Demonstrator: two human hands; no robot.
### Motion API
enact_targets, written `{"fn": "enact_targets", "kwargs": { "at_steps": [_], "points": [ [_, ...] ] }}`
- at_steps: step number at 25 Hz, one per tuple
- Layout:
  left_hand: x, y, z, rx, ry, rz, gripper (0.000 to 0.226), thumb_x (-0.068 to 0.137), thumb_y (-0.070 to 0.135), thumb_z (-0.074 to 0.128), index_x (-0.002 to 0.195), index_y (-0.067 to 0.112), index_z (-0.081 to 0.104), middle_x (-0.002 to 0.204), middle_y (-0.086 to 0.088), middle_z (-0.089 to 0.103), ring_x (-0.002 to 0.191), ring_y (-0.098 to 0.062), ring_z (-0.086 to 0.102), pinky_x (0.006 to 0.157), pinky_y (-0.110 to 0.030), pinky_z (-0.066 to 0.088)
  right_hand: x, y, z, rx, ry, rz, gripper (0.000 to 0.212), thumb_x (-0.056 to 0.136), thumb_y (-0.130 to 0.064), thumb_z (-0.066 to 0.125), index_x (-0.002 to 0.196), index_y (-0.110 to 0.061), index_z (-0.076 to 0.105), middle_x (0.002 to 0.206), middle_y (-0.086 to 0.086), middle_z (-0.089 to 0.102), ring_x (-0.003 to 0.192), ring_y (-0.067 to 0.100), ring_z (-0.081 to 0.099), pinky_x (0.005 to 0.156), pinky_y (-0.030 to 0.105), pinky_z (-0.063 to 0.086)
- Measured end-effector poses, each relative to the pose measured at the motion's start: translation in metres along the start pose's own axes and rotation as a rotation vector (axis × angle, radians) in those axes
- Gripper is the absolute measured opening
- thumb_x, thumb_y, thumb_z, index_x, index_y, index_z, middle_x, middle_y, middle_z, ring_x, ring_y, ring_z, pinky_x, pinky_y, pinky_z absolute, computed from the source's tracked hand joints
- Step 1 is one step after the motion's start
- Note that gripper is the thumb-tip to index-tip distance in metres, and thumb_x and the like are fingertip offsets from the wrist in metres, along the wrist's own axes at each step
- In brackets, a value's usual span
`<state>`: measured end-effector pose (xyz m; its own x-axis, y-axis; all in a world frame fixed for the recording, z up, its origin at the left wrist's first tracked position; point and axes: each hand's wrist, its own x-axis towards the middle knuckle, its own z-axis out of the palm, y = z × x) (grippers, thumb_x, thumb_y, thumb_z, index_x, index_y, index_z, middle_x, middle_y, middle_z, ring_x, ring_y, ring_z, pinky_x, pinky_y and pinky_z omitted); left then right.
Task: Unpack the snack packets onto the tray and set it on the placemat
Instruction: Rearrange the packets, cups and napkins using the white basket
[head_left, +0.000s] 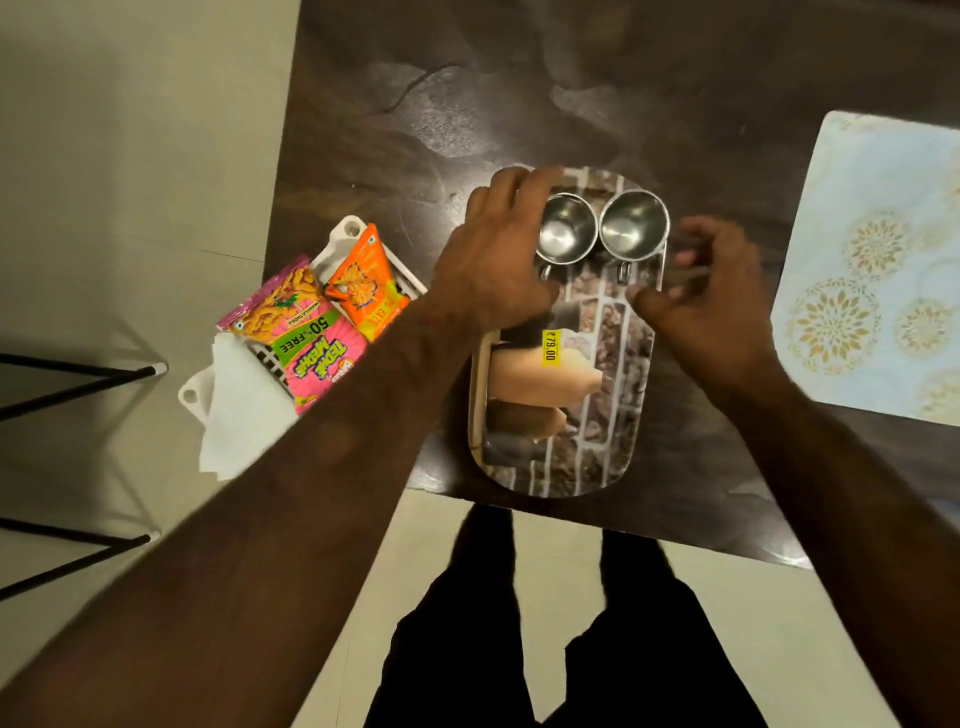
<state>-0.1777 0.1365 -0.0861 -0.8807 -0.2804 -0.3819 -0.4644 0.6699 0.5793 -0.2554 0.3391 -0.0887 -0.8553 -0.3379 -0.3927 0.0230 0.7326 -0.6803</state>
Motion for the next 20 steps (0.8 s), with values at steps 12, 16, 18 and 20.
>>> {"fn": "enact_targets", "kwargs": {
  "at_steps": [12,16,18,20],
  "points": [
    [0.024,-0.014,0.022,0.060,-0.004,-0.070,0.103,0.068,0.019,0.084,0.156,0.025,0.030,0.145,-0.008,0.047,0.134,-0.032,0.046,0.105,-0.051,0.045,0.049,-0.004,0.018,-0.194,-0.086,-0.098,0.083,0.078,-0.030,0.084,0.151,-0.028,0.045,0.143,0.007,0.043,0.126,0.027,0.060,0.104,0.045,0.055],
    [0.025,-0.016,0.022,0.048,0.004,-0.084,0.105,0.067,0.017,0.085,0.156,0.025,0.029,0.145,-0.009,0.047,0.134,-0.033,0.045,0.104,-0.052,0.047,0.050,-0.005,0.018,-0.192,-0.074,-0.107,0.083,0.077,-0.031,0.085,0.151,-0.029,0.046,0.144,0.006,0.044,0.123,0.024,0.061,0.101,0.040,0.056],
    [0.026,-0.016,0.023,0.046,0.001,-0.081,0.106,0.067,0.017,0.086,0.156,0.026,0.029,0.144,-0.008,0.047,0.133,-0.033,0.045,0.103,-0.052,0.047,0.050,-0.006,0.019,-0.192,-0.068,-0.105,0.082,0.077,-0.031,0.085,0.150,-0.029,0.046,0.144,0.006,0.044,0.121,0.024,0.061,0.100,0.041,0.056],
    [0.027,-0.017,0.023,0.046,-0.006,-0.071,0.105,0.067,0.016,0.085,0.156,0.027,0.029,0.144,-0.008,0.046,0.133,-0.032,0.045,0.102,-0.053,0.048,0.051,-0.006,0.019,-0.201,-0.062,-0.107,0.081,0.078,-0.031,0.084,0.150,-0.029,0.046,0.144,0.006,0.044,0.121,0.024,0.062,0.100,0.044,0.057]
  ]
}}
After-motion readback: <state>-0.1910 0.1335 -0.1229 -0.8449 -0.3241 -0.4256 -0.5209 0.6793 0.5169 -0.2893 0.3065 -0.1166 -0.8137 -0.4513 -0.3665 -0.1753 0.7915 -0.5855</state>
